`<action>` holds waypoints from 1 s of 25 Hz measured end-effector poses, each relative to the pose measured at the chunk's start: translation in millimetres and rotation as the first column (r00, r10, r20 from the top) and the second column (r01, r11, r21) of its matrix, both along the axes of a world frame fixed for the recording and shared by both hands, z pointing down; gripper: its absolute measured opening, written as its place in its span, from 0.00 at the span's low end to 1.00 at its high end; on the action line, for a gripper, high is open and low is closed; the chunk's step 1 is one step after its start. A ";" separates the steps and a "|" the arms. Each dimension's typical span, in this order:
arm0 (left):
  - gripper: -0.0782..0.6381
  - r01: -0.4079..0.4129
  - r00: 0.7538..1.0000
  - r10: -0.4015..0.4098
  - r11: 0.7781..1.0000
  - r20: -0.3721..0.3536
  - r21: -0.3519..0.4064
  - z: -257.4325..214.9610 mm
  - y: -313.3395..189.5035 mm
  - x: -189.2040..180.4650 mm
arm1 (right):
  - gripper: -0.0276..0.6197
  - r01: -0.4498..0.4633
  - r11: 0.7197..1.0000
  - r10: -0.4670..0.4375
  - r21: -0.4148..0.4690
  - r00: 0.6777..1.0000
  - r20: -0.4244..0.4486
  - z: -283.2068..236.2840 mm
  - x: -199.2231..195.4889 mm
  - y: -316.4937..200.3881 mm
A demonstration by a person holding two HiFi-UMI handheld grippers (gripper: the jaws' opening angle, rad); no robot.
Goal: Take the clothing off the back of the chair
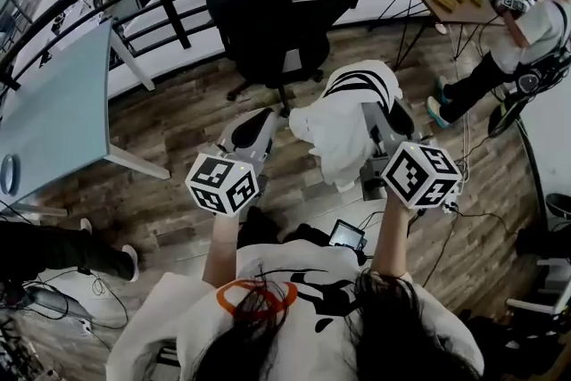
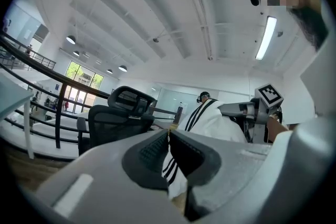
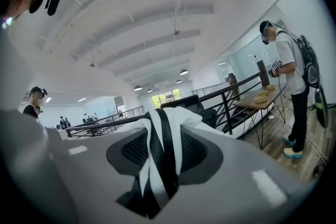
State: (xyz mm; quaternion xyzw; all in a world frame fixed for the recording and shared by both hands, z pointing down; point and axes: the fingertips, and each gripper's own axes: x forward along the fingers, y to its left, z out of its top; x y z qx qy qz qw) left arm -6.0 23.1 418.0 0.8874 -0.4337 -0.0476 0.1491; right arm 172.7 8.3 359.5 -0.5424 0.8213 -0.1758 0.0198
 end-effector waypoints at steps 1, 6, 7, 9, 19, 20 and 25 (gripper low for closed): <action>0.11 0.004 1.000 -0.004 1.000 0.003 -0.001 -0.3 3.6 6.1 | 0.30 0.009 1.000 -0.009 -0.001 1.000 -0.007 1.6 3.8 3.1; 0.11 0.014 1.000 -0.014 1.000 0.017 0.004 -5.1 26.9 35.7 | 0.30 0.064 0.998 -0.064 -0.008 0.998 -0.026 11.2 18.1 23.4; 0.11 0.013 1.000 -0.014 1.000 0.020 0.006 -5.4 31.4 41.5 | 0.29 0.072 0.997 -0.072 -0.010 0.997 -0.025 13.7 20.9 27.8; 0.11 0.015 1.000 -0.015 1.000 0.027 0.009 -5.8 39.2 50.8 | 0.30 0.089 0.996 -0.089 -0.018 0.996 -0.016 19.1 24.9 35.7; 0.11 0.038 0.996 -0.039 0.999 0.078 0.016 -2.3 81.8 77.4 | 0.30 0.213 0.977 -0.214 -0.029 0.977 -0.018 53.4 25.6 82.4; 0.11 0.039 0.996 -0.040 0.999 0.082 0.017 -2.1 84.9 78.3 | 0.30 0.224 0.974 -0.225 -0.031 0.974 -0.023 57.4 23.9 85.9; 0.11 0.043 0.995 -0.045 0.999 0.087 0.020 1.0 94.3 80.1 | 0.30 0.264 0.964 -0.266 -0.039 0.963 -0.044 81.0 16.0 97.3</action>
